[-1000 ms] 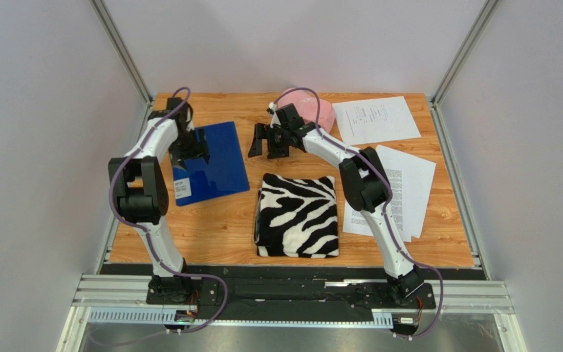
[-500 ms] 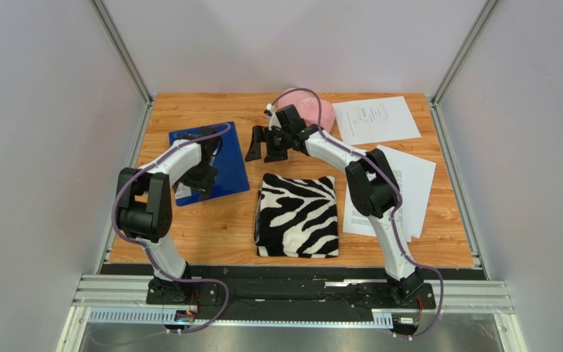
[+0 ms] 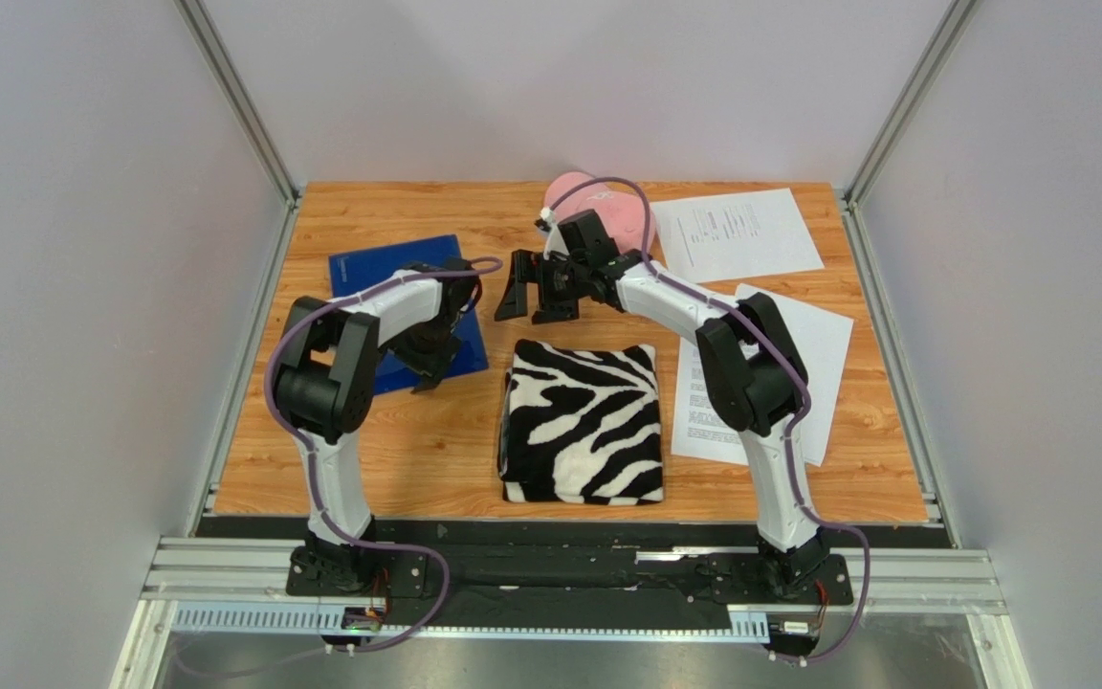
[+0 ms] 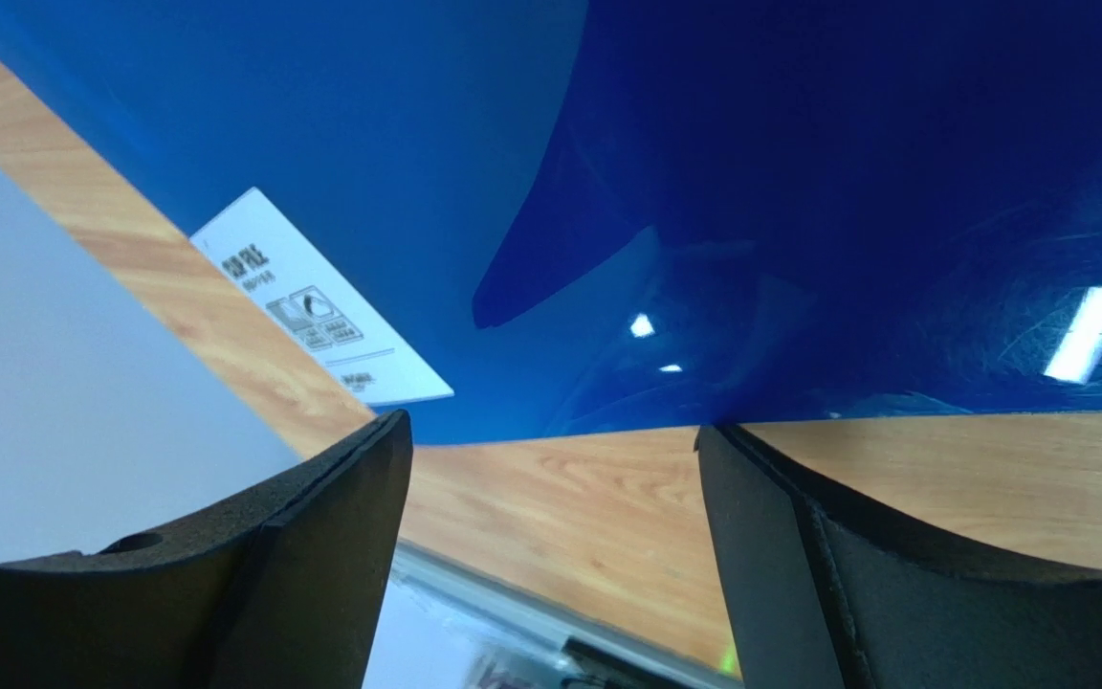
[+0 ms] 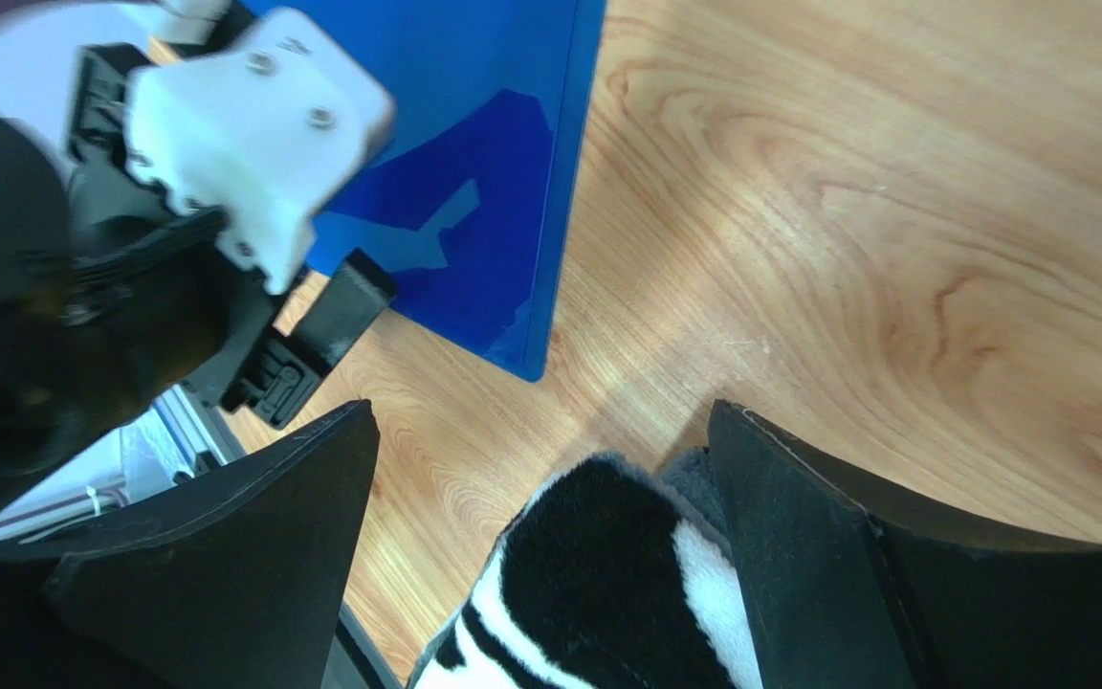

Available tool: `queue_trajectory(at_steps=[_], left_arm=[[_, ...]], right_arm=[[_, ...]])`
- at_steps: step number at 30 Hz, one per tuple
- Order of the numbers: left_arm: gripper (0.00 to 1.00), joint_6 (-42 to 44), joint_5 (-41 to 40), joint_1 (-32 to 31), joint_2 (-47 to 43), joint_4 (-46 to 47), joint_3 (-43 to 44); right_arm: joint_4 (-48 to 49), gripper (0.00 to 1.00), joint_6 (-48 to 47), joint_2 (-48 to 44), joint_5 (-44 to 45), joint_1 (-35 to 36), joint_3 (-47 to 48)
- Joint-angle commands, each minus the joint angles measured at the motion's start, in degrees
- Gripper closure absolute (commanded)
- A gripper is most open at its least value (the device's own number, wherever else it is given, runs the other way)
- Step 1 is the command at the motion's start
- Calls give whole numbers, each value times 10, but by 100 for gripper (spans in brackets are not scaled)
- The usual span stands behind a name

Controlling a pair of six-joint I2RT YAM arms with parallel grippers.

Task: Put the files into the folder
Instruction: Move the folder to the center of the board.

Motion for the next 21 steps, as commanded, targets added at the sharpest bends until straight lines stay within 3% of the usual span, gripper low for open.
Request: queue_trajectory(at_steps=[1, 5, 8, 9, 11, 13, 14, 17, 20, 21], left_arm=[[19, 4, -34, -7, 38, -3, 63], [27, 7, -32, -7, 57, -5, 114], [46, 6, -15, -9, 66, -8, 159], [63, 4, -9, -11, 64, -8, 167], [74, -2, -3, -15, 57, -14, 183], [71, -25, 31, -16, 36, -24, 192], [61, -35, 41, -16, 25, -28, 191], [43, -86, 47, -8, -20, -43, 178], [46, -137, 57, 36, -60, -45, 154], [47, -150, 89, 77, -75, -45, 147]], right_arm=[[40, 11, 7, -49, 3, -19, -12], [39, 11, 6, -41, 8, -20, -6], [40, 11, 14, -29, 8, -20, 4], [40, 12, 20, -25, 8, -20, 7], [42, 12, 29, -8, 6, -16, 18], [41, 14, 51, 3, 8, -12, 37], [41, 14, 63, 11, 26, -6, 41], [47, 14, 109, 25, 56, 12, 56], [78, 14, 163, 37, 83, 35, 63], [83, 14, 171, 46, 90, 42, 66]])
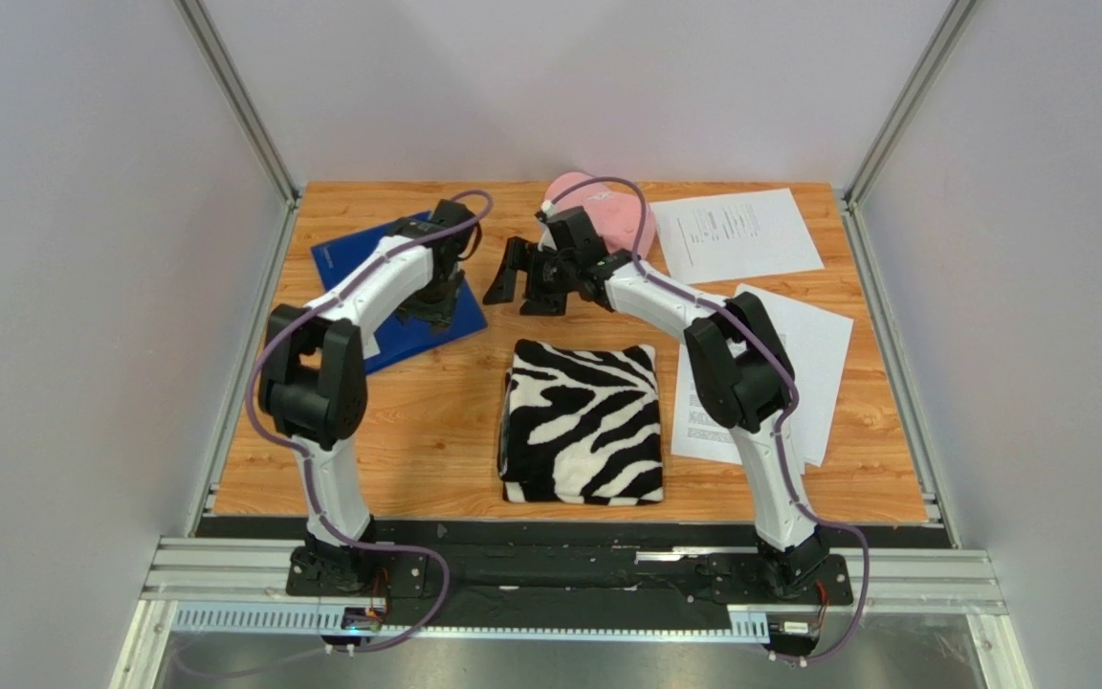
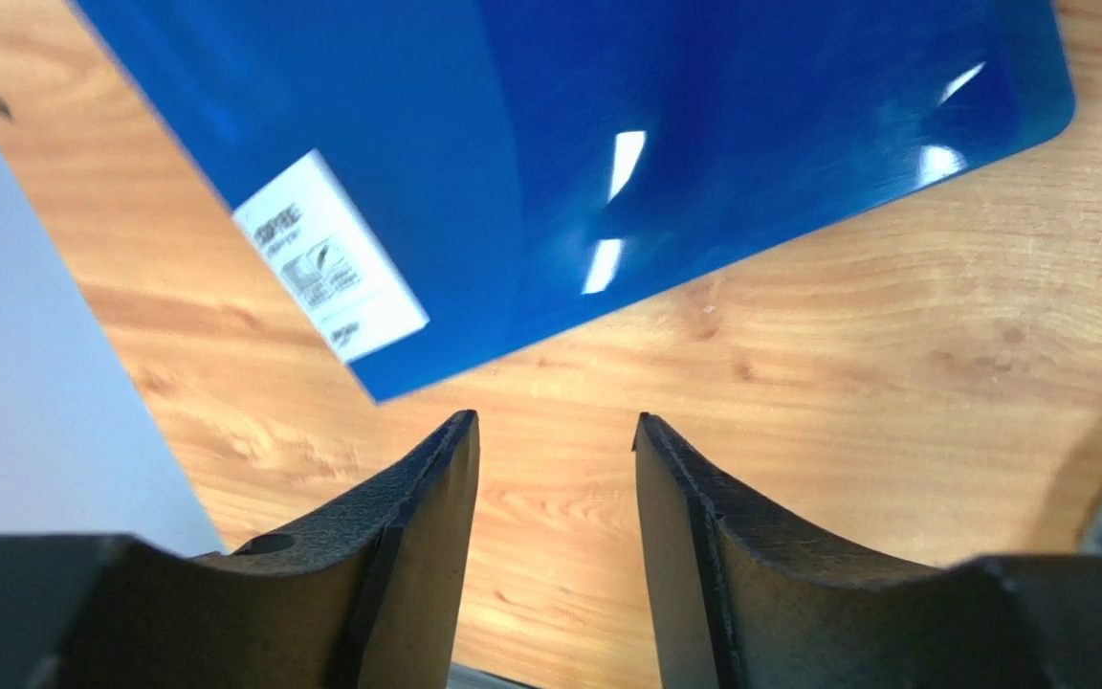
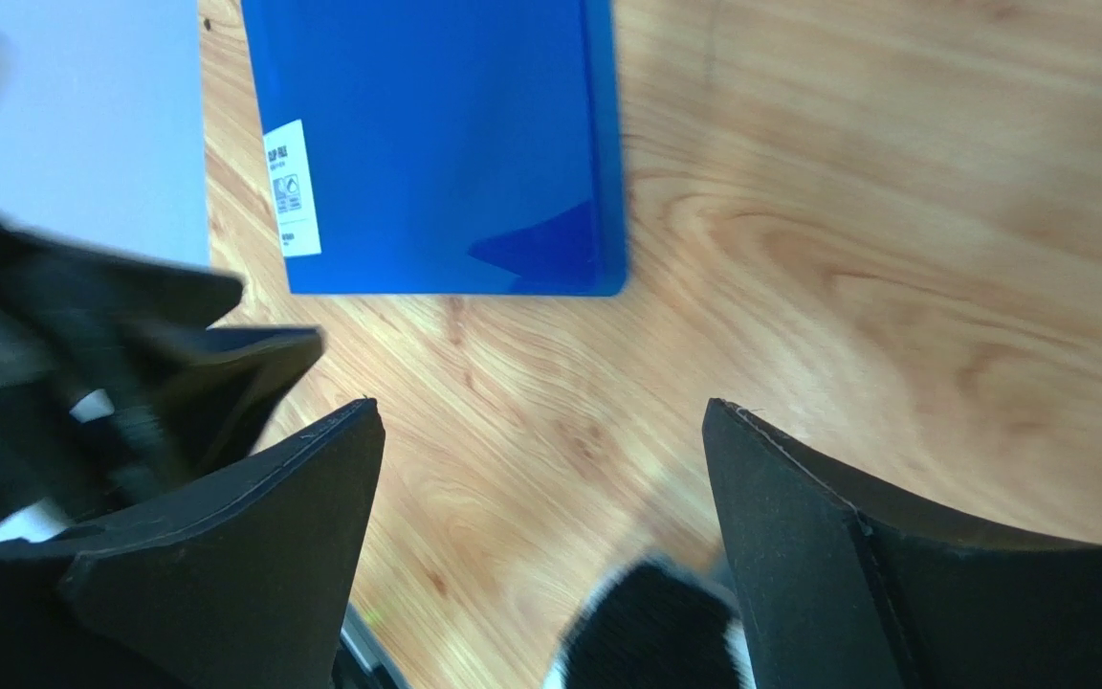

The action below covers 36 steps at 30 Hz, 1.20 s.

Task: Put the files into the folder
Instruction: Move the folder to the center of the board.

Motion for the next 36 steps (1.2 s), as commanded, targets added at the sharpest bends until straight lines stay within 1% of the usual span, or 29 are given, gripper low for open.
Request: queue_trajectory(at_steps=[1, 2, 3, 5, 6, 8, 9, 11, 12, 13, 14, 15, 17, 18, 19, 20, 22, 24, 27, 30, 32, 34, 35, 36], left_arm=[[50, -105, 70, 100, -84, -9, -24], [57, -118, 99, 126, -91, 1, -43], [59, -131, 152, 179, -102, 12, -52], [62, -167, 199, 227, -108, 58, -83], [64, -177, 242, 267, -100, 68, -87], [67, -195, 268, 293, -80, 78, -74], [67, -194, 272, 309, -56, 79, -66], [69, -187, 239, 318, -8, 46, -17], [71, -188, 212, 320, 5, 28, 0], [72, -189, 203, 321, 14, 16, 19], [73, -188, 192, 321, 26, 16, 24], [73, -188, 157, 323, 32, 16, 30], [74, -191, 142, 326, 63, -5, 56], [75, -183, 157, 327, 73, -4, 61], [79, -180, 163, 327, 83, -9, 74], [81, -180, 164, 326, 105, -18, 83], [85, -179, 185, 326, 118, -31, 87], [86, -182, 207, 326, 111, -14, 70], [86, -179, 207, 327, 103, -5, 46], [88, -176, 212, 326, 106, -5, 35], [89, -176, 220, 326, 100, 0, 21], [89, -178, 223, 326, 93, 10, 7], [89, -177, 223, 326, 90, 12, 4], [89, -175, 223, 326, 90, 11, 3]], right_arm=[[52, 14, 83, 26, 50, 40, 41], [56, 14, 102, 30, 60, 55, 45], [63, 15, 109, 33, 63, 62, 47], [84, 16, 130, 37, 82, 86, 46], [96, 15, 139, 38, 89, 93, 45], [112, 16, 171, 46, 92, 111, 40], [137, 16, 182, 51, 91, 119, 39], [160, 19, 199, 69, 87, 135, 47], [167, 21, 212, 77, 86, 141, 53], [172, 21, 219, 84, 85, 147, 60], [177, 22, 227, 99, 82, 155, 67], [194, 23, 247, 105, 83, 160, 69], [214, 26, 263, 126, 84, 169, 71], [223, 27, 274, 133, 83, 170, 82], [224, 27, 276, 141, 85, 171, 89], [222, 28, 277, 148, 88, 176, 98], [219, 28, 279, 166, 89, 177, 119], [222, 28, 286, 176, 95, 182, 122], [233, 29, 298, 180, 110, 184, 118], [239, 35, 318, 187, 127, 184, 115], [244, 35, 340, 186, 137, 183, 100], [285, 37, 356, 181, 140, 184, 80], [291, 39, 366, 185, 143, 184, 75], [293, 40, 368, 186, 143, 184, 77]])
